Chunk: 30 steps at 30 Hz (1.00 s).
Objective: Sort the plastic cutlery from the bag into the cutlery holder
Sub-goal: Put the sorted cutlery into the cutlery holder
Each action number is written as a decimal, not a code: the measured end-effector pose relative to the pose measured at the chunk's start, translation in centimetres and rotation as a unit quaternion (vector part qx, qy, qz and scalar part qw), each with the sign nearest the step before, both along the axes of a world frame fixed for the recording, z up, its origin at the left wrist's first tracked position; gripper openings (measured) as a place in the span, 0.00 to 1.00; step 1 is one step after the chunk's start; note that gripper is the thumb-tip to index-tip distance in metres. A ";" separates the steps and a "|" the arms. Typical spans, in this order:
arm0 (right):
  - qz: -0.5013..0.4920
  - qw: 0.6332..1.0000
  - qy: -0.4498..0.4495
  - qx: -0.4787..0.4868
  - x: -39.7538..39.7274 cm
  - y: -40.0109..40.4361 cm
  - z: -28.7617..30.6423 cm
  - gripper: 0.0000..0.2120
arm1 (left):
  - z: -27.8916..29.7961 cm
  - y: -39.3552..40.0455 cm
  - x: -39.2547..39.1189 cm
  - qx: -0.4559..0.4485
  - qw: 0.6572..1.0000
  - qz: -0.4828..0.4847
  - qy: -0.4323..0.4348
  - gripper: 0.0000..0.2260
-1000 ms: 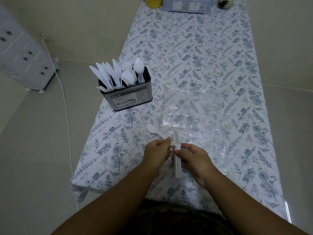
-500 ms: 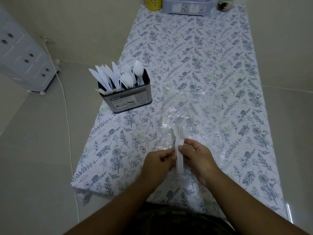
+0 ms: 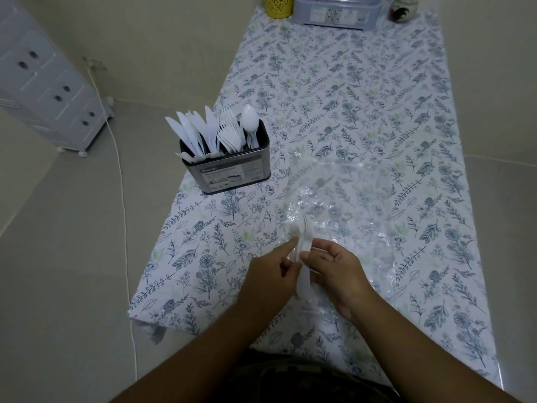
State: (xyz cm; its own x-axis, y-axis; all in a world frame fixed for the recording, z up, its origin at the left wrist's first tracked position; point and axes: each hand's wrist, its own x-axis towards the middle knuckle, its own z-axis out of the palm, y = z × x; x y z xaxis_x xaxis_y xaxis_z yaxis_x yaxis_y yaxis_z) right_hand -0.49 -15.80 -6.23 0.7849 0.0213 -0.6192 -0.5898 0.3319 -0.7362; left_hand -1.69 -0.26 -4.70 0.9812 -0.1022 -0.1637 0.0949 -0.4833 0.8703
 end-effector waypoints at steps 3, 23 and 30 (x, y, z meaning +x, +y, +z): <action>0.002 1.000 0.002 -0.005 0.0 0.3 0.0 0.16 | -0.4 0.2 0.1 0.009 1.000 0.001 0.018 0.20; 0.066 0.991 -0.081 -0.086 4.7 2.9 2.8 0.11 | 2.3 2.9 4.6 -0.080 0.993 0.088 -0.001 0.09; 0.071 0.974 -0.202 -0.068 12.7 4.6 8.3 0.09 | 8.0 4.4 11.8 -0.054 0.987 0.079 -0.127 0.09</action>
